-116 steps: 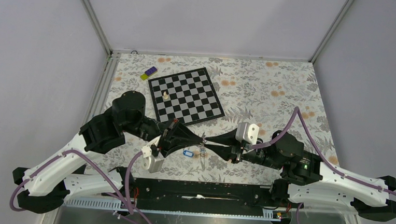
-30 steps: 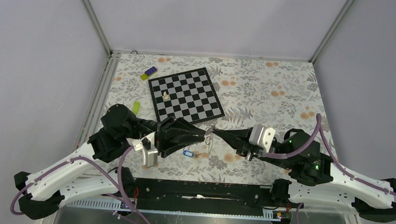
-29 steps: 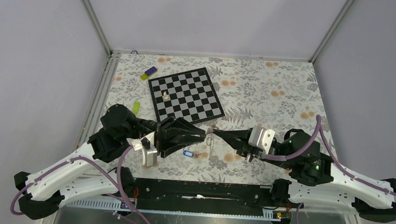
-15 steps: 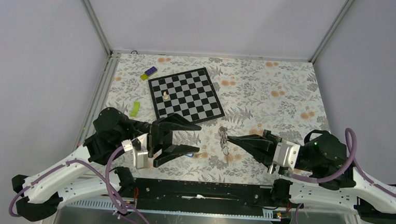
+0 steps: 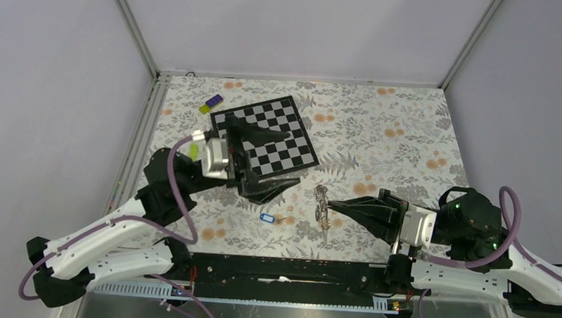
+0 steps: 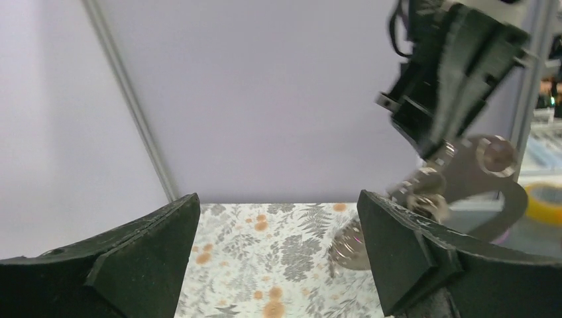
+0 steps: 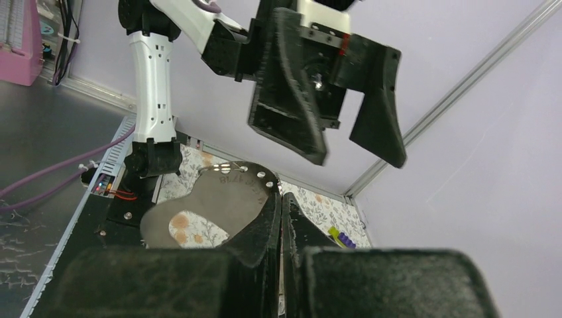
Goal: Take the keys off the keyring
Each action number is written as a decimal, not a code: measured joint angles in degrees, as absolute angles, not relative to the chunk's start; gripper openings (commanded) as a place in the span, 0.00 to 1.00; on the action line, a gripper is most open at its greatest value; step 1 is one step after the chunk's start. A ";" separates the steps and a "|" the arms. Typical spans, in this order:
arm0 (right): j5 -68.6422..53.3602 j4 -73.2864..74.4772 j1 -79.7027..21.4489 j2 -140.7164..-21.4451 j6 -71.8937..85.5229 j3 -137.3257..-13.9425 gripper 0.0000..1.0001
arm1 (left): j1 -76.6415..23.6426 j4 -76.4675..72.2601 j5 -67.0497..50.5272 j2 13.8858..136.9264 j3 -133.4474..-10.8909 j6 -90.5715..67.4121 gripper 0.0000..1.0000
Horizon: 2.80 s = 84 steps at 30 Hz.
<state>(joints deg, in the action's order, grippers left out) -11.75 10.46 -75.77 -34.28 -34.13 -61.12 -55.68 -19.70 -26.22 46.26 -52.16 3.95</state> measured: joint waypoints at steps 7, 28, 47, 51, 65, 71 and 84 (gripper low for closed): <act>-13.67 10.50 -75.77 -33.21 -34.59 -61.28 0.00 | -55.68 -21.56 -21.06 50.30 -53.91 -6.74 0.90; -19.62 10.02 -75.77 -29.61 -41.85 -59.96 0.00 | -66.30 -27.77 -24.67 48.97 -50.96 -11.00 0.50; -20.58 10.00 -75.77 -29.61 -42.89 -59.11 0.00 | -78.00 -27.51 -15.94 54.52 -51.00 -7.90 0.55; -20.73 10.00 -75.77 -29.61 -42.89 -59.07 0.00 | -78.35 -27.42 -14.17 55.16 -50.98 -7.29 0.55; -20.51 10.02 -75.77 -29.39 -43.24 -58.08 0.00 | -78.81 -27.75 -12.60 57.17 -51.40 -7.16 0.53; -20.03 10.07 -75.77 -29.28 -43.35 -57.80 0.00 | -78.89 -28.42 -12.95 57.12 -51.40 -7.44 0.45; -18.85 10.07 -75.77 -28.86 -43.77 -57.28 0.00 | -79.09 -28.84 -14.26 57.12 -51.40 -8.10 0.13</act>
